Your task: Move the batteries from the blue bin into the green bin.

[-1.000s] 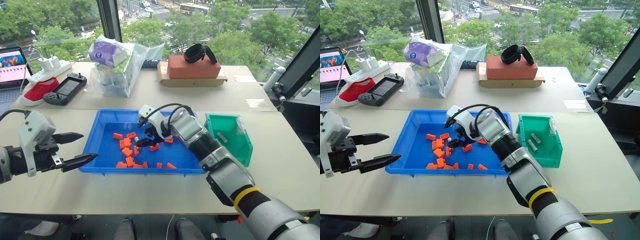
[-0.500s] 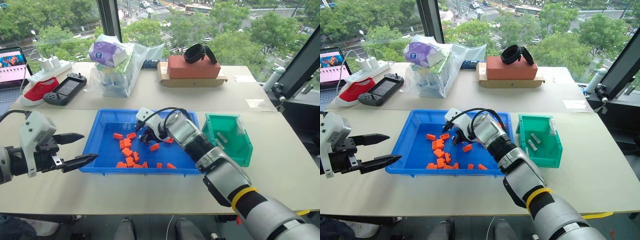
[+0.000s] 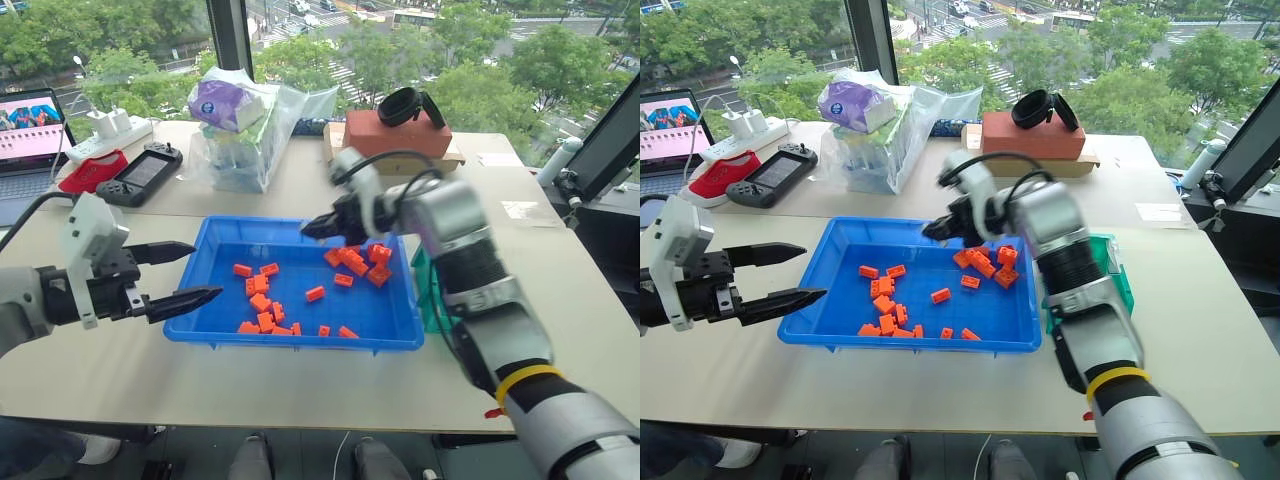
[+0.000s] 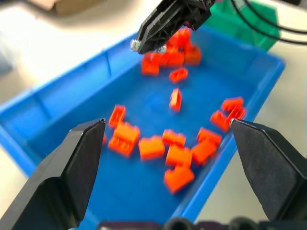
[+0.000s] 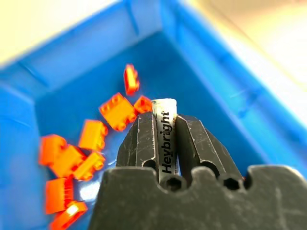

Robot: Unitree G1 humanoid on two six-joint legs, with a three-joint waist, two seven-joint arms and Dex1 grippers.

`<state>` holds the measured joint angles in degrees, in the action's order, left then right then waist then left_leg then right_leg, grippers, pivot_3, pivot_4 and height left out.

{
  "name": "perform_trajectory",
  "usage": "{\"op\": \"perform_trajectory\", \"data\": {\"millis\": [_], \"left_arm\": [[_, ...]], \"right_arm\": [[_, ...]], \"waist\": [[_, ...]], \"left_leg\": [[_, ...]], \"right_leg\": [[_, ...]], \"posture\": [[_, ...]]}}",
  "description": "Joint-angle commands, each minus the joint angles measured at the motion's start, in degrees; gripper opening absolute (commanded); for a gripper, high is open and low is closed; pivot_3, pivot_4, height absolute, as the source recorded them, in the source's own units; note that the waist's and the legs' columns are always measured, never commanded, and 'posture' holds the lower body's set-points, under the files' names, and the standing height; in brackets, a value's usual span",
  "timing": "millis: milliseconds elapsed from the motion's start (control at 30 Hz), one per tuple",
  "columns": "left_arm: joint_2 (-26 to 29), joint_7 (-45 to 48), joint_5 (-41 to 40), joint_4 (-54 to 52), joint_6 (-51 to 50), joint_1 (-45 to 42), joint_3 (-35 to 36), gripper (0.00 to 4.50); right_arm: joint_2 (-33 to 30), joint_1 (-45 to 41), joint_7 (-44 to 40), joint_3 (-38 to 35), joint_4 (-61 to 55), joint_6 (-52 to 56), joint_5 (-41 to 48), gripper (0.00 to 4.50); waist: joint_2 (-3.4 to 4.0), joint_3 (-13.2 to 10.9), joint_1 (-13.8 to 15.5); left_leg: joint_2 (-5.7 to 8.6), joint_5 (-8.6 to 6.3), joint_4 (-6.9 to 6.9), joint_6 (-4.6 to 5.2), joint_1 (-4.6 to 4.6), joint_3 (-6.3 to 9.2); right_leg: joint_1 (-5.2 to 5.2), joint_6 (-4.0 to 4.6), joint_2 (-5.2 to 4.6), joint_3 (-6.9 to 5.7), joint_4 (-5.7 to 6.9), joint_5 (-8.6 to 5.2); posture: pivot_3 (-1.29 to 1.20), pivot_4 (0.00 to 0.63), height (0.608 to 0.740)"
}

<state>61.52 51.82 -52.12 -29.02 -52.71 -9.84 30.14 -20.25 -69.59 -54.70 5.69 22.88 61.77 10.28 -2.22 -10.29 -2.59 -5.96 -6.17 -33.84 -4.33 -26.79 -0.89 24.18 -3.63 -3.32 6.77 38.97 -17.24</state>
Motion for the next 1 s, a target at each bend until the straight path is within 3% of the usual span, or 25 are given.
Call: {"op": "perform_trajectory", "data": {"millis": [33, 333, 567, 633, 867, 933, 1000], "left_arm": [[0.2, 1.7, 2.2, 1.8, 2.7, -1.0, -4.9, 4.50], [-0.8, 5.9, 8.4, 9.5, 8.3, -9.6, -16.4, 4.50], [-2.3, 8.3, 12.6, 13.8, 11.1, -15.1, -21.7, 4.50], [-2.9, 8.5, 14.0, 14.9, 12.2, -16.2, -22.5, 4.50], [-6.2, 4.8, 15.7, 16.5, 12.8, -19.1, -21.4, 4.50], [-7.3, 3.1, 16.2, 16.4, 13.5, -19.4, -20.1, 4.50], [-7.8, 1.1, 17.9, 15.8, 15.0, -18.6, -19.0, 4.50]], "right_arm": [[-10.1, -1.0, 0.3, -3.8, -2.7, 1.2, 0.5, 0.25], [-30.0, 11.2, -3.6, 0.3, -15.3, -2.2, -0.3, 0.25], [-34.5, 18.9, -0.4, 5.0, -20.1, -0.5, -3.1, 0.25], [-34.6, 20.2, 0.4, 6.0, -20.6, -0.3, -3.4, 1.26], [-34.0, 18.7, 1.0, 3.2, -20.5, -0.9, -1.6, 3.56], [-32.9, 18.6, 1.8, -0.5, -17.7, -6.0, -0.5, 4.26], [-32.0, 18.8, 2.3, -5.0, -14.3, -11.9, 0.8, 4.47]], "waist": [[0.00, 0.0, 0.3], [0.02, 0.0, 0.0], [0.03, 0.0, -0.1], [0.02, 0.0, 0.0], [0.03, 0.0, 0.3], [0.03, 0.0, 0.5], [0.03, 0.0, 0.4]], "left_leg": [[0.01, 0.00, 0.00, 0.00, -0.02, 0.00], [0.01, -0.01, 0.04, 0.03, -0.02, -0.05], [0.01, 0.00, -0.06, 0.03, -0.02, -0.05], [0.01, 0.00, -0.08, 0.03, -0.01, -0.04], [0.02, 0.01, -0.10, 0.03, -0.02, -0.04], [0.02, 0.01, -0.12, 0.03, -0.03, -0.03], [0.02, 0.01, -0.13, 0.03, -0.02, -0.03]], "right_leg": [[0.00, 0.00, -0.01, 0.00, -0.02, 0.00], [0.08, 0.01, 0.02, 0.13, -0.06, -0.02], [0.05, -0.02, 0.02, 0.14, -0.02, -0.02], [0.03, -0.02, 0.02, 0.14, -0.02, -0.02], [-0.02, -0.02, 0.01, 0.13, -0.03, -0.02], [-0.03, -0.03, 0.01, 0.12, -0.02, -0.02], [-0.05, -0.04, 0.01, 0.12, -0.03, -0.01]], "posture": [[0.00, 0.150, 0.740], [0.00, 0.150, 0.740], [0.00, 0.150, 0.740], [0.00, 0.150, 0.740], [0.00, 0.150, 0.740], [0.00, 0.150, 0.740], [0.00, 0.150, 0.740]]}}
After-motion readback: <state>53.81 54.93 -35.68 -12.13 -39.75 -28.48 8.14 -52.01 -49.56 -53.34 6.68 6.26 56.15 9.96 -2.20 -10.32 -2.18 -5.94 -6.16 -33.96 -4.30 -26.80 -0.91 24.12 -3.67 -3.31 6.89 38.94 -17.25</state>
